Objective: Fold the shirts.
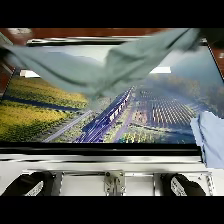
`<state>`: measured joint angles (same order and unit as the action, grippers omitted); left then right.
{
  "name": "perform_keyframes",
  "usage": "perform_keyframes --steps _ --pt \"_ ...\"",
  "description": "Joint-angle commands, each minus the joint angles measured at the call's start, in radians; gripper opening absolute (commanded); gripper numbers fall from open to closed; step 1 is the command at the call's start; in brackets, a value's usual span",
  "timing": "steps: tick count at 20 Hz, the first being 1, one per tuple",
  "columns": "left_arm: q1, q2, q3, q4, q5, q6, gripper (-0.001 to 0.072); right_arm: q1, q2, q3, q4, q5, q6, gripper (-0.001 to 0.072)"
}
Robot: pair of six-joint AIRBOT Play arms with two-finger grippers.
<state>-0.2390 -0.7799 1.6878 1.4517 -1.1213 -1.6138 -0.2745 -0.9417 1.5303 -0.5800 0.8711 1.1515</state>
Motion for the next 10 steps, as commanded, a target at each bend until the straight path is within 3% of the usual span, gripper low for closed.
perform_keyframes --steps 1,3,6,10 --pt "0.035 0.085 0.266 0.079 -0.019 -0.015 0.0032 -0.069 0.169 0.157 -0.116 -0.167 0.031 0.006" --pt "0.035 0.101 0.277 0.106 -0.07 -0.015 0.0033 -0.073 0.232 0.172 -0.255 -0.174 0.093 0.006" --pt "0.035 0.086 0.262 0.174 -0.265 -0.014 0.0033 -0.073 0.279 0.172 -0.442 -0.091 0.214 0.006" --pt "0.035 0.077 0.113 0.187 -0.366 -0.014 0.0034 -0.073 0.256 0.172 -0.528 0.143 0.225 0.006"
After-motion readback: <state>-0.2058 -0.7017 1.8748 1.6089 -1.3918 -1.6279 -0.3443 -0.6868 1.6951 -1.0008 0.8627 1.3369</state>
